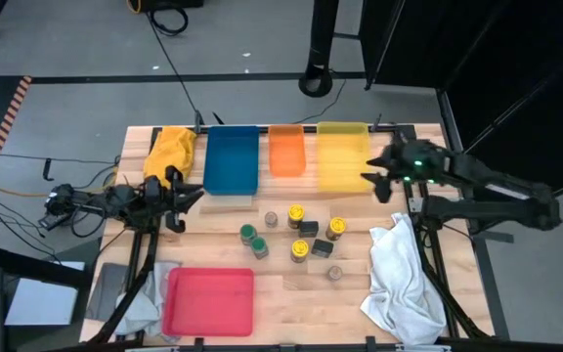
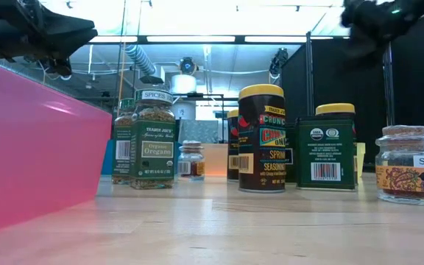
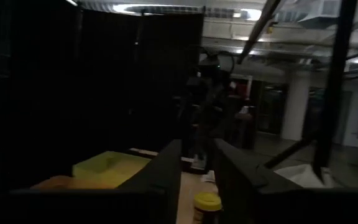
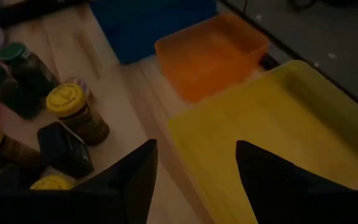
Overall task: Sort spices by type
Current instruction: Put the middle yellow seasoning bottle into the yellow bin
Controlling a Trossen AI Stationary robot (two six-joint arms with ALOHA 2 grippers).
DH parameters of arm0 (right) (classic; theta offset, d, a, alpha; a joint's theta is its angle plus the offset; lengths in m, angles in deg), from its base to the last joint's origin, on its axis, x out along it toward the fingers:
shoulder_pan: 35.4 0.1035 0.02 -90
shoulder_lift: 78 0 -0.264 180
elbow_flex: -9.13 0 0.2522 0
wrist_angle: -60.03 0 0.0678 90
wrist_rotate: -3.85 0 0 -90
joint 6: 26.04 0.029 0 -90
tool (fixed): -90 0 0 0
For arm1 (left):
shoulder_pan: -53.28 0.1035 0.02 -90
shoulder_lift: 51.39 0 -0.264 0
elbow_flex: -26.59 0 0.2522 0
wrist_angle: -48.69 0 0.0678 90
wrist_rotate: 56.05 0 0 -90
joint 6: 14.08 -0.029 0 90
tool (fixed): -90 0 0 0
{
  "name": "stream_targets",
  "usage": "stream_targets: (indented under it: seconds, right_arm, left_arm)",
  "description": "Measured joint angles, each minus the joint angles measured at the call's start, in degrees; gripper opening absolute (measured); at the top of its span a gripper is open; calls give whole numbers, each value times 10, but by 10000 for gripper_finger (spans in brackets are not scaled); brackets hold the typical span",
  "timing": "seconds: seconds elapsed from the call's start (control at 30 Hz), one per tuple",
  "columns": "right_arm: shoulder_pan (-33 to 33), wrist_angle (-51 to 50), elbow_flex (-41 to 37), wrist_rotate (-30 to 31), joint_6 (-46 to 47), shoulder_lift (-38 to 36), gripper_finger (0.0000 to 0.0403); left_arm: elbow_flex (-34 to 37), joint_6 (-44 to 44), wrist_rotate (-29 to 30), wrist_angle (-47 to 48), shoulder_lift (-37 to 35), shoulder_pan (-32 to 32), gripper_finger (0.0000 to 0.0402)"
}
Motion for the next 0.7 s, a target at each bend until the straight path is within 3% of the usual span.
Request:
stream_targets:
  seconds: [0.2,0.3,0.43,0.7]
  right_arm:
    - [23,23,55,-127,-81,113,235]
    - [75,21,78,-143,-111,152,249]
    - [159,21,93,-105,-135,191,272]
    - [267,21,97,31,-75,277,325]
  left_arm:
    - [0,0,7,1,0,0,155]
    - [0,2,8,4,0,0,170]
    - [0,3,8,14,0,0,182]
    - [0,18,9,59,0,0,184]
